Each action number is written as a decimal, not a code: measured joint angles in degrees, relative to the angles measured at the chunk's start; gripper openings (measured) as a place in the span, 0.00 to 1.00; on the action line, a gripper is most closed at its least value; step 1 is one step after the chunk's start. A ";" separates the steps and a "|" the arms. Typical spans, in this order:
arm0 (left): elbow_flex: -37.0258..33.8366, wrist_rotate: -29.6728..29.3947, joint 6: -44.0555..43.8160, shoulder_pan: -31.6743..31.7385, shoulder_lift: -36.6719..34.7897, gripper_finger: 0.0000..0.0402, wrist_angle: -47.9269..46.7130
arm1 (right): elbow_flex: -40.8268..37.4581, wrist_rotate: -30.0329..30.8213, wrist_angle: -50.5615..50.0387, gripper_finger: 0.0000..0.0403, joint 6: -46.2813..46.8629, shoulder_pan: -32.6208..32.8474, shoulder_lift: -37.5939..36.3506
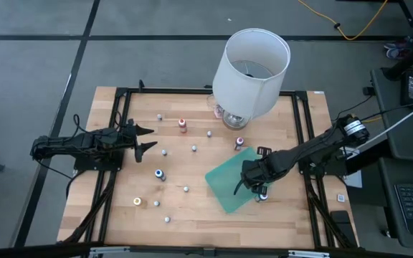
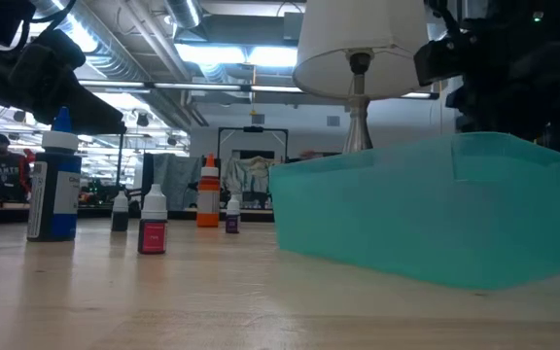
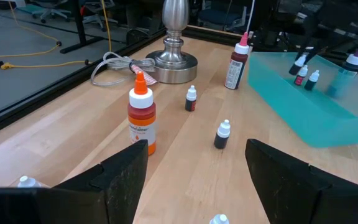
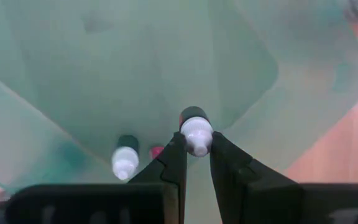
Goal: Pick & Place food coloring
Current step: Put the small pink food coloring bottle into the green bin, then put the large purple food coloring bottle into the green bin
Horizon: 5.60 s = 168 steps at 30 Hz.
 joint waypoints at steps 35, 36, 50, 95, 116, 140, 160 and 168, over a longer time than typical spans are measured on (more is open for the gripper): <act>0.00 0.00 0.00 -0.02 0.02 0.66 0.01 | 0.02 -6.78 7.82 0.23 4.62 3.93 6.73; 0.00 0.00 0.00 0.00 0.02 0.66 0.00 | 0.02 -6.83 7.81 0.25 4.62 3.93 6.61; 0.01 0.01 0.00 -0.01 0.01 0.66 0.01 | 1.86 -5.75 6.23 0.36 5.81 3.88 3.36; 0.00 0.00 0.00 0.00 0.02 0.66 0.02 | 9.53 -1.66 7.38 0.64 -4.11 16.41 -6.11; 0.01 0.01 0.00 0.00 0.01 0.66 0.02 | 3.78 1.59 -0.59 0.61 3.36 22.86 -5.83; 0.01 0.01 -0.01 -0.02 0.02 0.66 0.02 | -4.00 1.77 9.25 0.59 4.34 21.74 -5.81; 0.02 0.00 0.00 0.00 0.00 0.66 0.02 | 8.63 -1.62 0.78 0.29 4.56 21.76 -5.81; 0.02 0.02 0.00 -0.02 0.00 0.66 0.02 | 17.74 6.38 -11.04 0.29 -0.46 15.41 -5.82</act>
